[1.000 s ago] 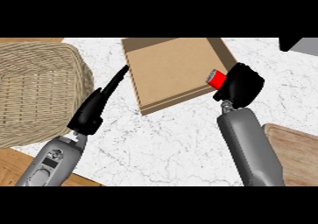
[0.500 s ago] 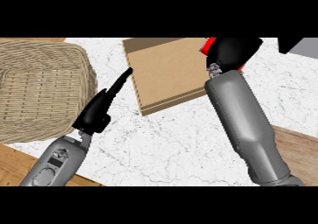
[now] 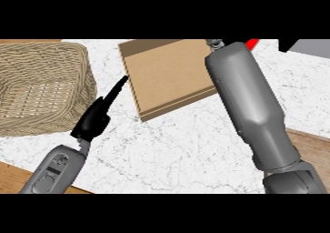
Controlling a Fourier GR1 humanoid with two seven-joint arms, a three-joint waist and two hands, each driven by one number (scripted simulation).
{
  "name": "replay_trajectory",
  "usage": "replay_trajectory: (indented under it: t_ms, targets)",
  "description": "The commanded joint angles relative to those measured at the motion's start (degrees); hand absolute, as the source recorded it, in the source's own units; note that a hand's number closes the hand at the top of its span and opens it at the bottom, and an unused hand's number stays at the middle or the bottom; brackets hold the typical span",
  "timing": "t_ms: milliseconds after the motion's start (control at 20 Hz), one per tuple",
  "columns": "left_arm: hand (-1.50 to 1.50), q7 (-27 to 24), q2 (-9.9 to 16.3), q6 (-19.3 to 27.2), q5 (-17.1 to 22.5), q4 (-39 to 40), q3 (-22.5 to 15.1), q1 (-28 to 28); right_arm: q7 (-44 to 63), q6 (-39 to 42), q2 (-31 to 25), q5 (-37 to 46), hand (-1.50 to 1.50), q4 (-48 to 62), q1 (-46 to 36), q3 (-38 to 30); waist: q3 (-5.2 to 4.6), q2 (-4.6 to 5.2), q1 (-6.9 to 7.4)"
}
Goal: Pick the can from the cutting board and place it in the cardboard box
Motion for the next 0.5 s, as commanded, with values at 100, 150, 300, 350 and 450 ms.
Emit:
replay_trajectory:
  t_ms: [100,150,300,350,450]
  targets:
    - [0.0,-1.15,0.6,0.91,-0.01,2.2,1.71,0.51,14.48,6.81,0.53,0.32,1.5,5.14,-6.25,-4.2,0.13,-0.31,-2.42]
    - [0.0,-1.8,0.1,1.13,-0.17,2.41,1.24,1.2,14.49,7.09,0.53,0.33,1.5,6.33,-5.46,-4.21,0.12,-0.35,-2.56]
    - [0.0,-2.18,1.23,0.65,0.86,3.06,3.11,0.88,14.5,6.83,0.53,-0.82,1.5,8.22,-4.55,-7.11,0.25,-0.5,-3.68]
    - [0.0,-3.21,1.3,0.64,0.42,2.83,2.56,1.53,14.5,6.05,0.53,-1.72,1.5,8.37,-5.24,-8.75,0.26,-0.41,-3.07]
    - [0.0,-3.5,1.26,0.82,0.7,3.04,2.97,1.93,14.51,3.16,0.53,-5.97,1.5,7.76,-4.19,-13.35,0.44,-0.33,-2.97]
